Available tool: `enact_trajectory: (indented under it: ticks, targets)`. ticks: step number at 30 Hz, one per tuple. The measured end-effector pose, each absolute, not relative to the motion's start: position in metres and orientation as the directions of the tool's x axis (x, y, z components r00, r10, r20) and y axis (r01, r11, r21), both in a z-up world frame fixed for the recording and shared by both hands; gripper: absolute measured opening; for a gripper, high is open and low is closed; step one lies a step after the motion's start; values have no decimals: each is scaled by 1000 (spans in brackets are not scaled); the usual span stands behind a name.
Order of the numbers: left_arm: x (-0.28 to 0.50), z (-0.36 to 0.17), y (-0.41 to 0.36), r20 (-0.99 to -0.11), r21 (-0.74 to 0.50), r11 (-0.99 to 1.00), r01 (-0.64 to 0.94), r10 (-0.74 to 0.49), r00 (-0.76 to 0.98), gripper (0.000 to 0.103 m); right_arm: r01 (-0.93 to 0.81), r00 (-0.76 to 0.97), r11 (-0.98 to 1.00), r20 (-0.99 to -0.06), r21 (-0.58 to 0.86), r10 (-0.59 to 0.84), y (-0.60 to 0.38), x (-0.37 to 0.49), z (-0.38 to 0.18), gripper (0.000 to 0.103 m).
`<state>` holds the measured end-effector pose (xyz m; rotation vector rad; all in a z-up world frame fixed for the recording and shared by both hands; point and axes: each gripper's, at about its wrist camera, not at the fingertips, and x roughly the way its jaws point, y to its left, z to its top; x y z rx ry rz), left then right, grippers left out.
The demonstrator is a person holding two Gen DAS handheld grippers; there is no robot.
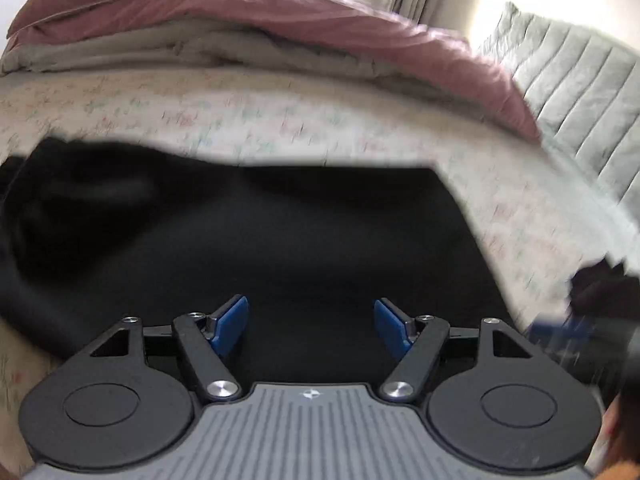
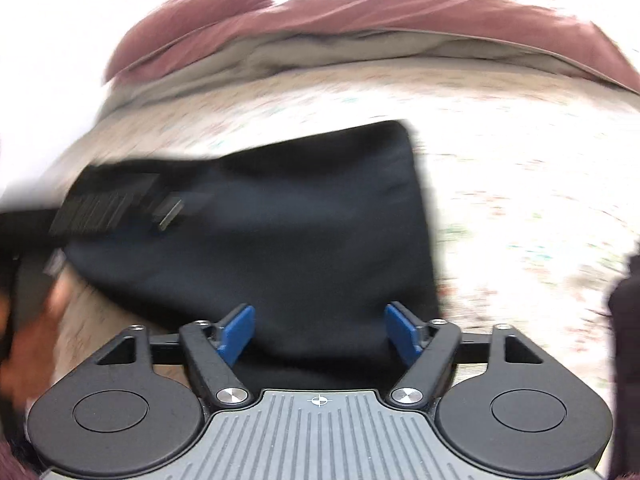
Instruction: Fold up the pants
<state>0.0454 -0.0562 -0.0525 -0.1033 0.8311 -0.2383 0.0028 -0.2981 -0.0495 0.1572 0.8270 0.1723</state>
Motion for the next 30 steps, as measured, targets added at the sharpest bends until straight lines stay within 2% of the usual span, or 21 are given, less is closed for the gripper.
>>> enact_trajectory:
  ticks: [5,8,11,15,23,30]
  targets:
    - [23,-71,-63,-688,-65,974,217,-202,698,95,100,638,961,-758,256,135,-337,13,-58,76]
    - [29,-63,-54,-701,-124,973,196,-225,677,95,149,629,952,-768,267,117,-348,13,-61,76]
    - [34,-60,-38,-697,-197,964,178,-265,666,95,238,629,888,-759,394,168,-377,14,-68,77]
    - [33,-69,-39,-699,-155,963,220,-264,665,95,342,648,733,-712,588,269,-409,7,-80,77]
    - [28,-68,-38,-702,-193,960,204,-281,655,99,318,628,607,-641,728,440,-407,7,-93,79]
    - [22,-67,-50,-716,-133,972,192,-228,660,99,329,641,568,-620,754,452,-405,5,-96,77]
